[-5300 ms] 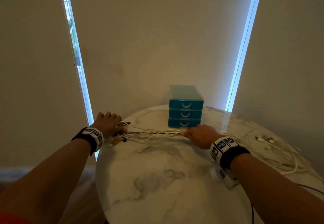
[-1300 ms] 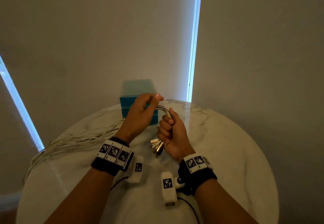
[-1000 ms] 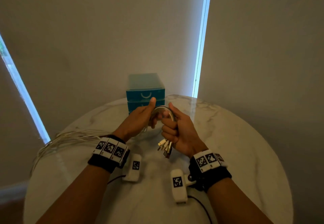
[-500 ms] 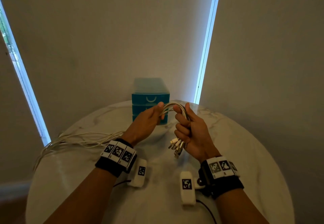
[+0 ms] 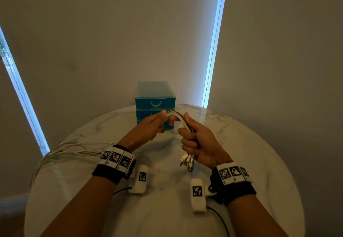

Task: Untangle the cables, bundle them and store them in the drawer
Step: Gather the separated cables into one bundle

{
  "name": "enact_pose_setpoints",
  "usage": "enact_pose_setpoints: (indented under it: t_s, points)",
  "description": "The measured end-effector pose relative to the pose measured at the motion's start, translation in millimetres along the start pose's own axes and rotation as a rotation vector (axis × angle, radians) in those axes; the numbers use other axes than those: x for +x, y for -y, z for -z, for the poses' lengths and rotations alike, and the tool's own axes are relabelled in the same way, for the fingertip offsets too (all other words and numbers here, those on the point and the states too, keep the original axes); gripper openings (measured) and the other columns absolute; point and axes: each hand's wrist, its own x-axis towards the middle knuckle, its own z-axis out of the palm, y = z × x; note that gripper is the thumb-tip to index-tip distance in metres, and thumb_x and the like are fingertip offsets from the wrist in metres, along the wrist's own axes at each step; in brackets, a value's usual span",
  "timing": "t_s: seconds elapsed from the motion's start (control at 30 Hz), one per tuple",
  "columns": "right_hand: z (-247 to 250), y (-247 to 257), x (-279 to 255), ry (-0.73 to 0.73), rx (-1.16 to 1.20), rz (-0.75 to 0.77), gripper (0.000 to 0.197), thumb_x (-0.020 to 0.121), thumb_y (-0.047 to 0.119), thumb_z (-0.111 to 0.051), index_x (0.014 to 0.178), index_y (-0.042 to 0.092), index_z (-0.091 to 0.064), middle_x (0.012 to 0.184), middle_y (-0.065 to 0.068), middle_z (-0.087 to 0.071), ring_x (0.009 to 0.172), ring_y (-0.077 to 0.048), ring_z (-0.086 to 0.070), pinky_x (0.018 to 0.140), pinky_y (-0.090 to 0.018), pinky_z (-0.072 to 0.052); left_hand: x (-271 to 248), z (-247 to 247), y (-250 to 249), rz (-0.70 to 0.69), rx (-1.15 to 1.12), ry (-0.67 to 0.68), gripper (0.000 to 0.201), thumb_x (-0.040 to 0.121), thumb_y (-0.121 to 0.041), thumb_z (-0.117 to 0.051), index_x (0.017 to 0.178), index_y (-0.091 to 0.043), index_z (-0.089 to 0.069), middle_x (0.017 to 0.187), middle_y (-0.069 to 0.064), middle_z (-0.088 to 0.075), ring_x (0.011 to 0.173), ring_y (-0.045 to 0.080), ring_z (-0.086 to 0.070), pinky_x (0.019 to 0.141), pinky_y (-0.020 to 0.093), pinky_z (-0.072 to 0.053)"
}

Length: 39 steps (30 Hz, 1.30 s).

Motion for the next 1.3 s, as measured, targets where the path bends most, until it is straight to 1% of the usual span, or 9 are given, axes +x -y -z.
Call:
enact_pose_setpoints:
  t_s: [0.1, 0.3, 0.4, 0.67, 0.87, 0.97, 1.07, 1.2, 1.3]
  points:
    - [2, 4, -2, 0.010, -0.053, -0.032, 0.052, 0.112, 0.049, -0.040, 0.137, 0.008, -0.060, 0.053, 0.008, -0.026, 0.038, -0.004, -0.020, 0.037, -0.021, -0.014, -2, 0, 0, 0.033, 0.004, 0.079, 0.058, 0.113, -0.056, -0.027, 0.087, -0.019, -0.063, 0.063, -0.017, -0.057, 0.050, -0.001, -0.046, 0.055, 0.021, -0.036]
    - [7, 12, -9, 0.080, 0.020, -0.063, 0.063, 0.113, 0.045, -0.039, 0.151, -0.004, -0.049, 0.053, 0.007, -0.028, 0.038, -0.004, -0.021, 0.035, -0.020, -0.018, 2, 0, 4, -0.076, 0.188, -0.081, 0.067, 0.112, -0.060, -0.027, 0.100, -0.012, -0.071, 0.096, 0.003, -0.074, 0.089, 0.015, -0.066, 0.089, 0.037, -0.049]
    - [3, 3, 0, 0.008, 0.192, 0.082, 0.057, 0.112, 0.044, -0.041, 0.146, 0.001, -0.058, 0.055, 0.007, -0.028, 0.038, -0.003, -0.024, 0.036, -0.019, -0.021, 0, -2, 1, -0.109, 0.162, -0.063, 0.067, 0.111, -0.063, -0.024, 0.095, -0.014, -0.067, 0.085, -0.001, -0.069, 0.073, 0.004, -0.057, 0.079, 0.035, -0.045]
    - [0, -5, 9, -0.126, 0.236, 0.294, 0.057, 0.110, 0.050, -0.037, 0.145, 0.014, -0.064, 0.061, 0.004, -0.028, 0.044, -0.006, -0.022, 0.042, -0.020, -0.022, -2, -8, -1, -0.079, 0.147, 0.054, 0.060, 0.111, -0.062, -0.022, 0.087, -0.021, -0.059, 0.076, -0.003, -0.054, 0.069, 0.010, -0.047, 0.072, 0.028, -0.042]
    - [-3, -8, 15, -0.283, 0.028, 0.231, 0.066, 0.106, 0.068, -0.032, 0.110, 0.011, -0.065, 0.056, 0.004, -0.036, 0.040, -0.006, -0.029, 0.035, -0.020, -0.029, 2, -11, -8, -0.171, 0.188, -0.153, 0.064, 0.114, -0.056, -0.024, 0.086, -0.008, -0.055, 0.070, -0.003, -0.053, 0.063, 0.009, -0.047, 0.069, 0.033, -0.040]
    - [-16, -21, 20, -0.328, -0.117, 0.171, 0.093, 0.075, 0.101, -0.039, 0.098, 0.017, -0.072, 0.058, 0.005, -0.037, 0.044, -0.007, -0.028, 0.043, -0.021, -0.026, -2, -18, -11, -0.168, 0.268, -0.167, 0.061, 0.113, -0.056, -0.024, 0.088, -0.014, -0.061, 0.075, -0.002, -0.062, 0.066, 0.005, -0.053, 0.069, 0.030, -0.044]
    - [-25, -29, 18, -0.421, -0.214, 0.184, 0.069, 0.073, 0.089, -0.061, 0.073, 0.020, -0.064, 0.058, 0.002, -0.040, 0.046, -0.009, -0.033, 0.043, -0.023, -0.029, -6, -25, -17, -0.159, 0.354, -0.085, 0.063, 0.113, -0.053, -0.022, 0.107, -0.015, -0.071, 0.099, 0.000, -0.074, 0.090, 0.011, -0.067, 0.085, 0.032, -0.054]
    - [-15, -35, 18, -0.496, -0.135, 0.215, 0.047, 0.089, 0.071, -0.069, 0.100, 0.027, -0.084, 0.067, -0.005, -0.058, 0.046, -0.010, -0.040, 0.042, -0.024, -0.033, -15, -36, -27, -0.128, 0.450, -0.021, 0.058, 0.114, -0.052, -0.018, 0.106, -0.023, -0.068, 0.106, 0.000, -0.074, 0.092, 0.015, -0.068, 0.092, 0.036, -0.054]
    - [-4, -34, 15, -0.527, -0.133, 0.238, 0.042, 0.098, 0.060, -0.066, 0.104, 0.022, -0.083, 0.065, -0.005, -0.065, 0.043, -0.010, -0.047, 0.041, -0.023, -0.036, -13, -44, -25, -0.012, 0.411, 0.183, 0.053, 0.112, -0.060, -0.019, 0.135, -0.032, -0.058, 0.121, -0.003, -0.071, 0.101, 0.015, -0.068, 0.094, 0.037, -0.053]
